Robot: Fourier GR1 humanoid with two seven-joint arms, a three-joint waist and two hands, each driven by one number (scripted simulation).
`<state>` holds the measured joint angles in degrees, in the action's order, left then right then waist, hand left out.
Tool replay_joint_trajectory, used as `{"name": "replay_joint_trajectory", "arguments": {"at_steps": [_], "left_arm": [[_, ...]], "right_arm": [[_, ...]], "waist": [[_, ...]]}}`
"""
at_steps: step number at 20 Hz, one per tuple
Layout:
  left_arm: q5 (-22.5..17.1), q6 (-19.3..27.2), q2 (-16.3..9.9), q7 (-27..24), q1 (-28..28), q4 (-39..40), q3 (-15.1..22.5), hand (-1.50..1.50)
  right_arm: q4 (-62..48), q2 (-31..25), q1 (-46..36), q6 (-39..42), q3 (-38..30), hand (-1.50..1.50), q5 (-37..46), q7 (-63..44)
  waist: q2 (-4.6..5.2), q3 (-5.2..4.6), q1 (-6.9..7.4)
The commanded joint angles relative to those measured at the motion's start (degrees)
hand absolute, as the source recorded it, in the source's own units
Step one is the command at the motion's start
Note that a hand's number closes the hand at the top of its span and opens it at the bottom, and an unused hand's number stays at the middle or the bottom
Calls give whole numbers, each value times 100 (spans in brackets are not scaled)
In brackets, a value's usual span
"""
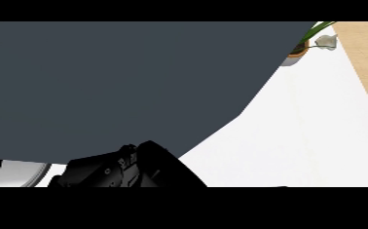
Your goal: Pick up the wine, place it into the cabinet and close the cabinet
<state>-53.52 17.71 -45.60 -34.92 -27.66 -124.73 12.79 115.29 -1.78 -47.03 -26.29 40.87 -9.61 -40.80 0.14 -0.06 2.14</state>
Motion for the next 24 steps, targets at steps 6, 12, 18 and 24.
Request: {"name": "replay_joint_trajectory", "arguments": {"at_steps": [6,12,18,24], "left_arm": [[31,-61,245,211,290,331,-99,-150],[366,194,410,295,260,57,-15,-150],[525,87,476,422,-23,-208,-120,-150],[400,120,527,660,322,39,-258,-150]], "right_arm": [[-2358,175,-1882,89,-721,150,-106,799],[-3609,168,-1997,793,-1548,150,-86,1472],[-4615,178,-2234,1109,-1965,150,-442,2001],[-5215,-101,-2019,1475,-2087,150,-354,2703]], "waist": [[4,-5,-43],[10,2,-74],[-1,4,-37],[26,5,-94]]}}
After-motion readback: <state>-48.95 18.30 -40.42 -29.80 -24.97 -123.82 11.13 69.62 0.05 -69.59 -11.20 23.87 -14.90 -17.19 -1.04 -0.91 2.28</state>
